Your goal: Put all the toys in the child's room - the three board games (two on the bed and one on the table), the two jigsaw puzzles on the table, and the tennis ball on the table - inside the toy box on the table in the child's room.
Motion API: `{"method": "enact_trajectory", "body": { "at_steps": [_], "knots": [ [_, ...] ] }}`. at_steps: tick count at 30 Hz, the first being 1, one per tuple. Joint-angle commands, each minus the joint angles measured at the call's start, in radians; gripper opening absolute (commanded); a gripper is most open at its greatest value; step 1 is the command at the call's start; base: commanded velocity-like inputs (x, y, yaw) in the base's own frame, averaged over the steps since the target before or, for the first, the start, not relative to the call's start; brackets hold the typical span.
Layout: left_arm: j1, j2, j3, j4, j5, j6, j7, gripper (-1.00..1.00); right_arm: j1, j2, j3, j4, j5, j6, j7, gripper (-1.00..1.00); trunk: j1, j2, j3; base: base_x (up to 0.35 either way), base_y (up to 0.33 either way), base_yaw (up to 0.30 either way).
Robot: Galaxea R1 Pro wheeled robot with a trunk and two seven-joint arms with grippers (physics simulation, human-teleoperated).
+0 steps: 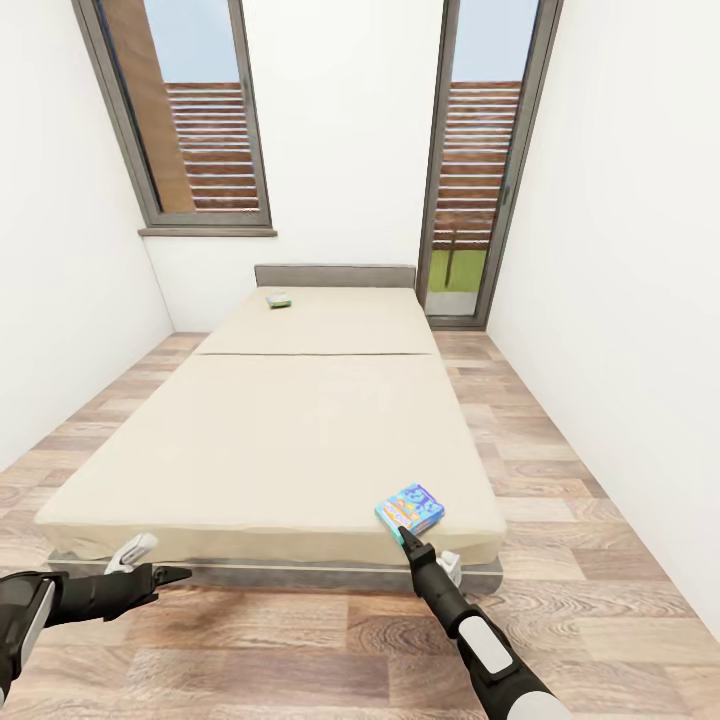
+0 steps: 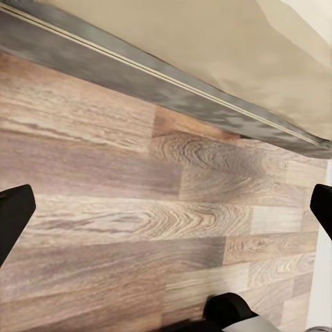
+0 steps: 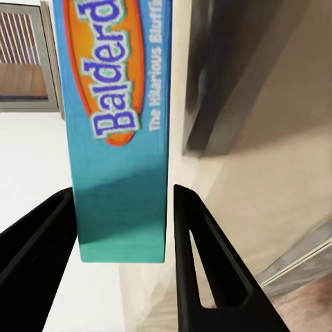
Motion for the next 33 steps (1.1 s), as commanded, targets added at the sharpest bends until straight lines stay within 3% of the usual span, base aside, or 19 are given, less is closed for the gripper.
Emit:
{"method": "enact_trajectory", "body": {
  "at_steps": [1,33],
  "knots": [
    [-0.001,0.0,0.004,-0.001,-0.01,0.006,-0.01,1.0,-0.001,0.001,-0.004,0.0,-0.01,0.01,0.003,-1.0,0.0,0.0,-0.001,0.0,0.0,0.0],
    [-0.001,-0.002,0.003,-0.001,-0.012,0.005,-0.009,1.0,-0.001,0.001,-0.005,0.0,-0.006,0.009,-0.004,-1.0,-0.119,0.217,0.096,0.0,0.0,0.0]
  ]
}}
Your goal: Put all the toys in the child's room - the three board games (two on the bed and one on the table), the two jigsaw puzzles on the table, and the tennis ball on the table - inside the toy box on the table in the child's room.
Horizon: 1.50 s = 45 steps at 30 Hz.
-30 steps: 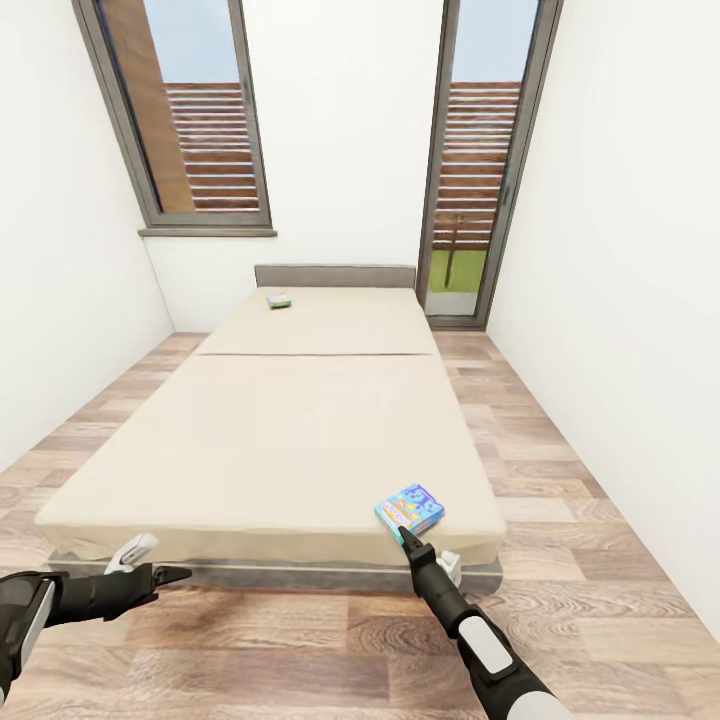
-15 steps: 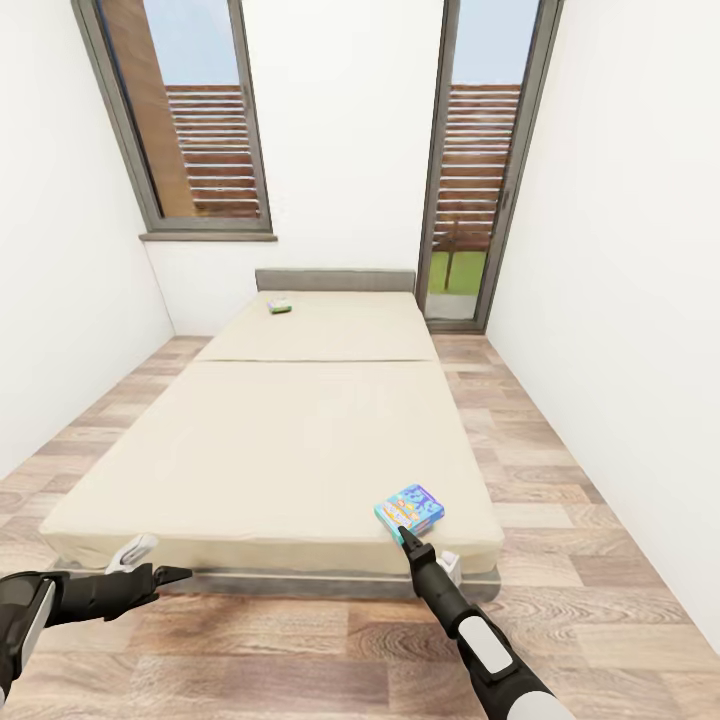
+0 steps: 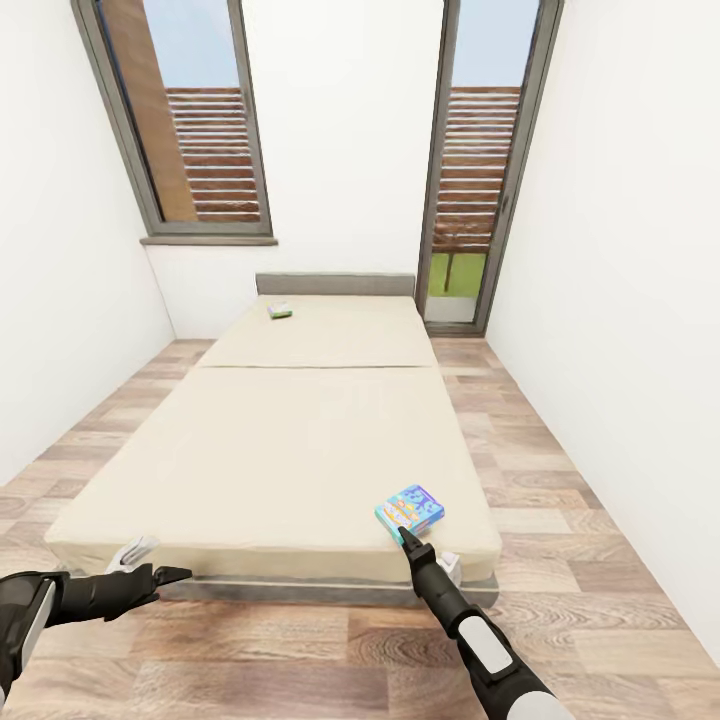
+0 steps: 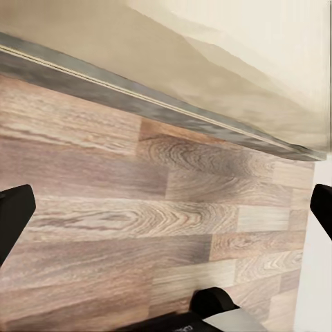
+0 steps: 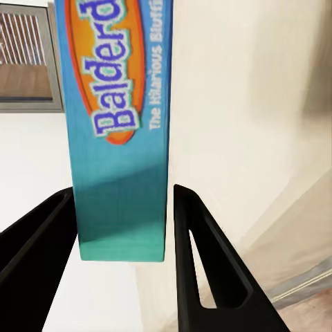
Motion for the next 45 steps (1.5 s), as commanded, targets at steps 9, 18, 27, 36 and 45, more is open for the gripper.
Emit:
{"method": "enact_trajectory", "body": {
  "at_steps": [9,18,27,36,45],
  "knots": [
    [-0.001,-0.017,0.004,-0.001,-0.017,0.004,-0.008,1.0,-0.007,-0.005,0.15,-0.039,-0.004,0.036,-0.003,-1.0,-0.035,0.063,0.027,0.0,0.0,0.0],
    [-0.001,-0.019,0.003,-0.001,-0.018,0.004,-0.004,1.0,-0.003,-0.007,0.185,-0.198,-0.004,0.189,-0.006,-1.0,-0.069,0.126,0.056,0.0,0.0,0.0],
    [-0.001,-0.031,0.002,-0.001,-0.018,0.004,0.0,1.0,0.001,-0.008,0.189,-0.259,-0.011,0.266,-0.003,-1.0,-0.104,0.189,0.084,0.0,0.0,0.0],
    [-0.001,-0.04,0.001,-0.001,-0.02,0.004,0.002,1.0,-0.01,-0.04,0.195,-0.278,-0.007,0.382,-0.005,-1.0,-0.138,0.252,0.112,0.0,0.0,0.0],
    [-0.001,-0.037,0.0,-0.002,-0.02,0.004,-0.002,1.0,-0.001,-0.048,0.2,-0.376,-0.005,0.425,-0.024,-1.0,-0.173,0.315,0.14,0.0,0.0,0.0]
  ]
}}
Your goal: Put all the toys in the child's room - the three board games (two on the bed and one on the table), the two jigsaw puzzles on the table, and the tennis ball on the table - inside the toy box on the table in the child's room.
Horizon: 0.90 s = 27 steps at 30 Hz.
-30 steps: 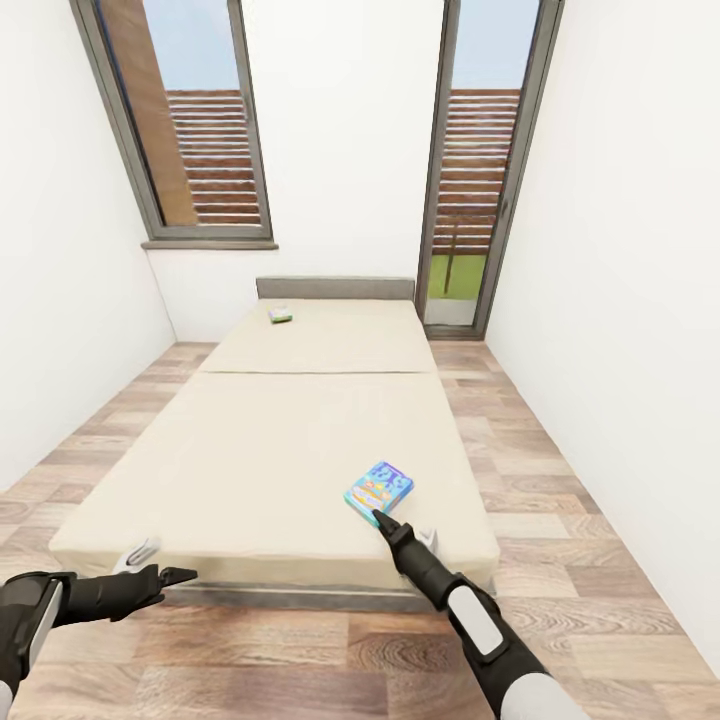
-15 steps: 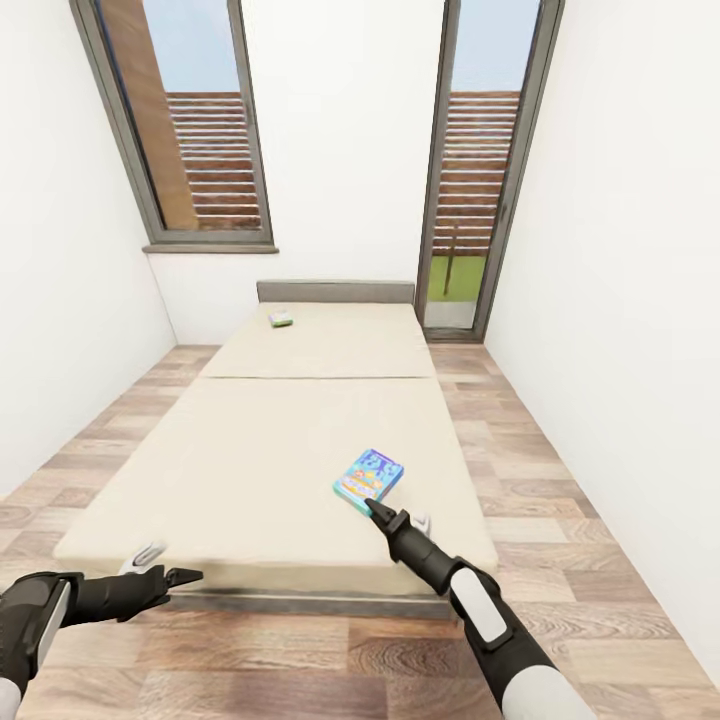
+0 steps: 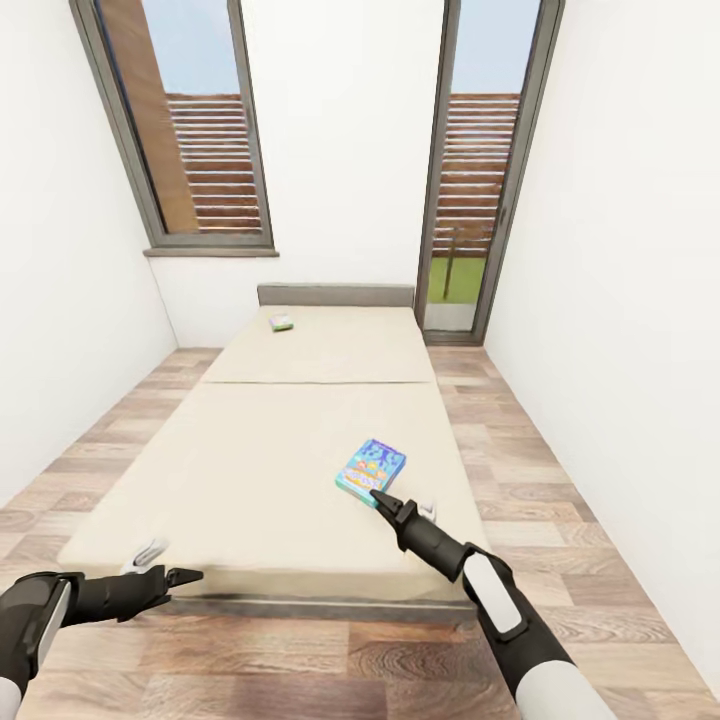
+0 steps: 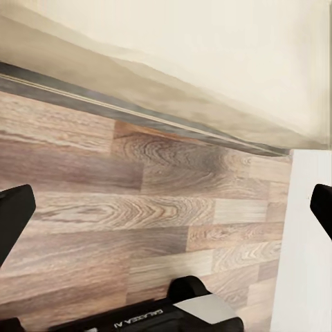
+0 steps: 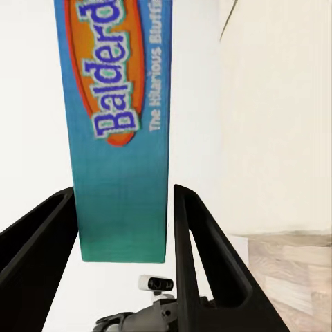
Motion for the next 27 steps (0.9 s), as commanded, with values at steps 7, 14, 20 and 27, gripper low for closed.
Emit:
{"method": "enact_trajectory", "body": {
  "at_steps": [7,14,20,27],
  "knots": [
    [-0.001,0.004,0.006,-0.002,-0.011,0.006,-0.015,1.0,0.0,0.0,-0.003,-0.011,-0.003,0.006,-0.001,-1.0,-0.027,0.049,0.021,0.0,0.0,0.0],
    [-0.002,0.004,0.002,-0.003,-0.011,0.006,-0.015,1.0,0.0,0.0,-0.001,-0.011,-0.002,0.006,-0.003,-1.0,-0.054,0.098,0.043,0.0,0.0,0.0],
    [-0.001,0.004,0.001,-0.003,-0.011,0.006,-0.015,1.0,0.0,0.0,-0.002,-0.01,-0.003,0.005,-0.001,-1.0,-0.077,0.14,0.062,0.0,0.0,0.0],
    [-0.001,0.004,0.001,-0.003,-0.011,0.006,-0.015,1.0,0.0,0.001,-0.004,-0.01,-0.003,0.002,-0.001,-1.0,-0.104,0.189,0.084,0.0,0.0,0.0]
  ]
}}
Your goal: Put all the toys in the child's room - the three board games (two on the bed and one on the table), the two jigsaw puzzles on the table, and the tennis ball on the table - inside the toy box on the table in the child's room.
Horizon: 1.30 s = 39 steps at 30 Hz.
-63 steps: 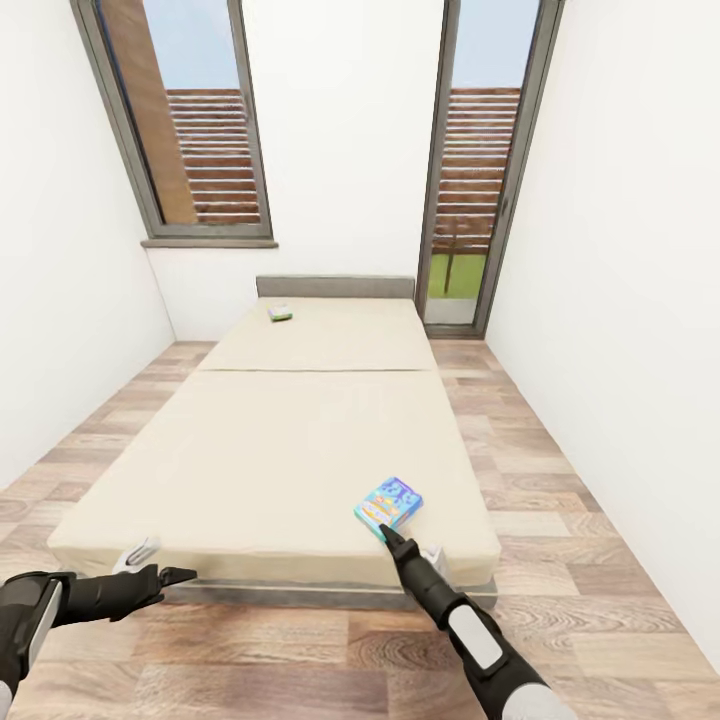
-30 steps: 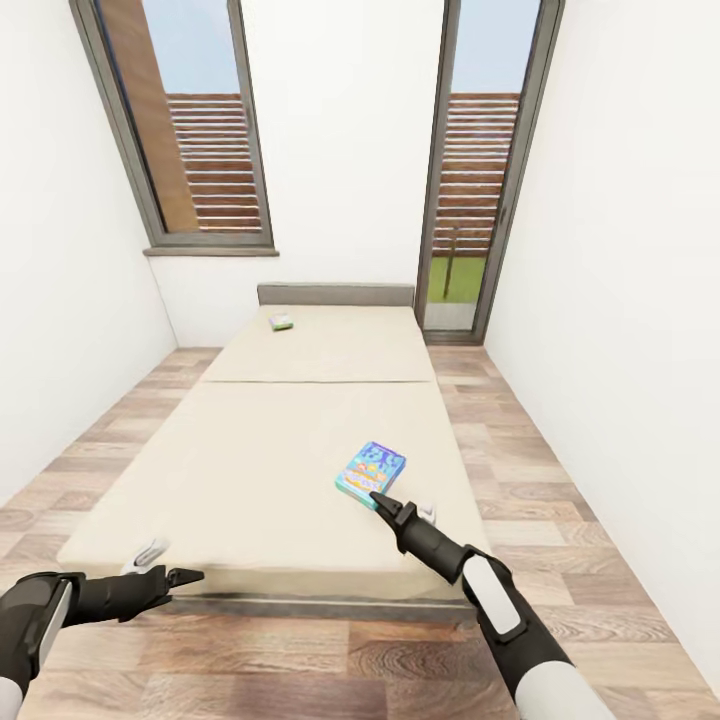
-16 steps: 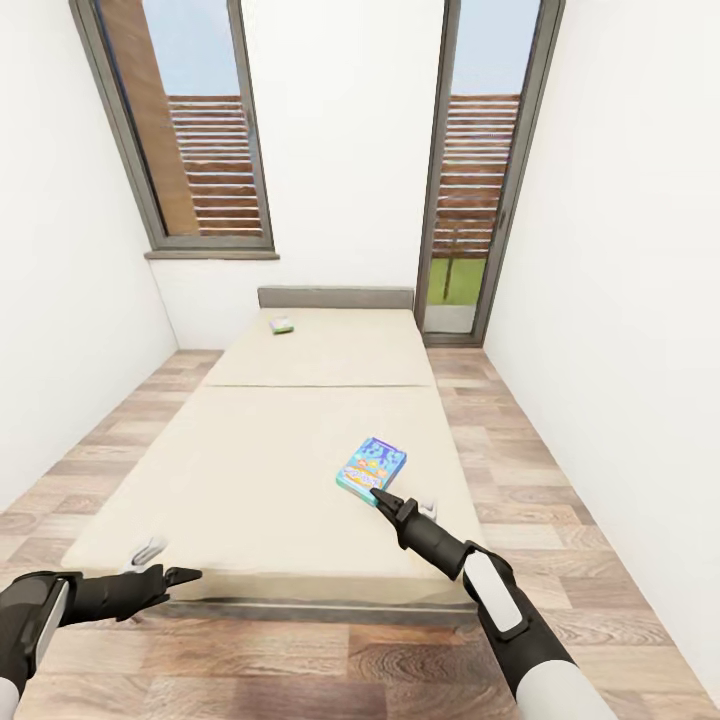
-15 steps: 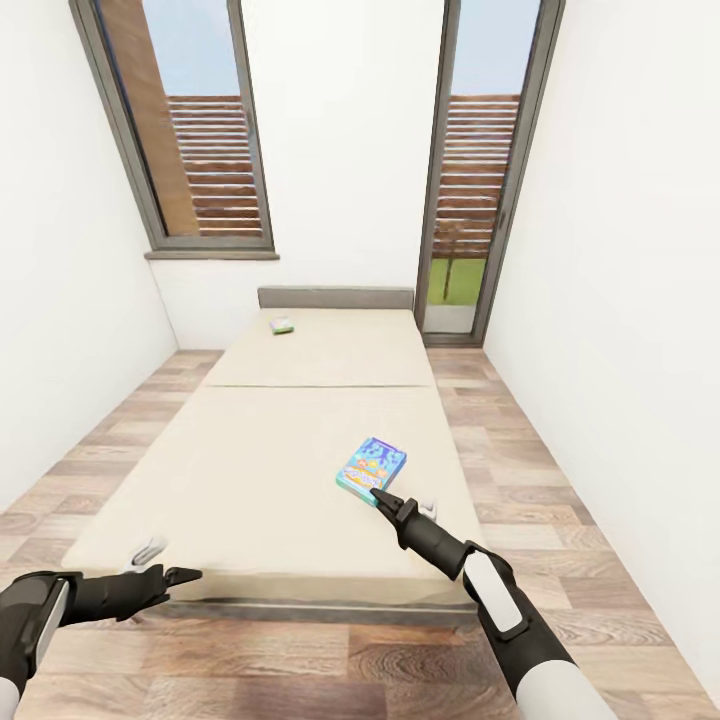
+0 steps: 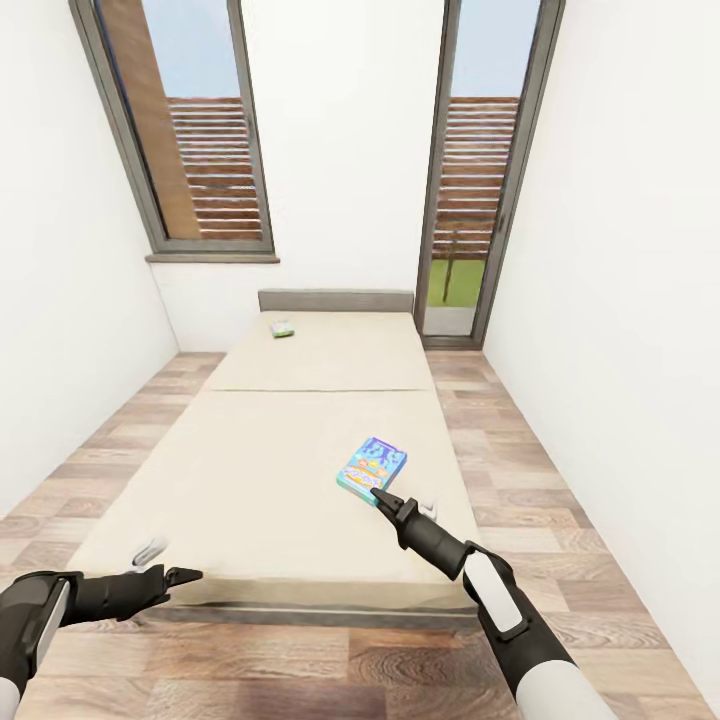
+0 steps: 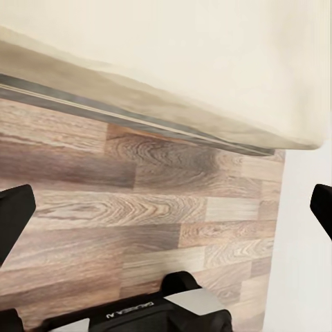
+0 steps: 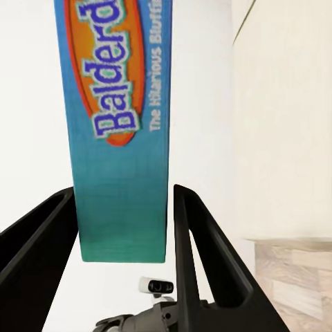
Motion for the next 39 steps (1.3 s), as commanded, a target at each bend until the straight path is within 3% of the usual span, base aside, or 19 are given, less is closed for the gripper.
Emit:
{"method": "enact_trajectory", "body": {
  "at_steps": [1,39],
  "knots": [
    [-0.001,-0.001,0.004,-0.001,-0.011,0.006,-0.009,1.0,-0.001,0.001,-0.002,0.0,-0.004,0.006,0.0,-1.0,-0.004,0.007,0.002,0.0,0.0,0.0],
    [-0.001,-0.003,0.005,-0.001,-0.011,0.007,-0.006,1.0,-0.001,0.004,-0.003,0.002,-0.004,0.001,-0.002,-1.0,-0.15,0.273,0.121,0.0,0.0,0.0]
  ]
}}
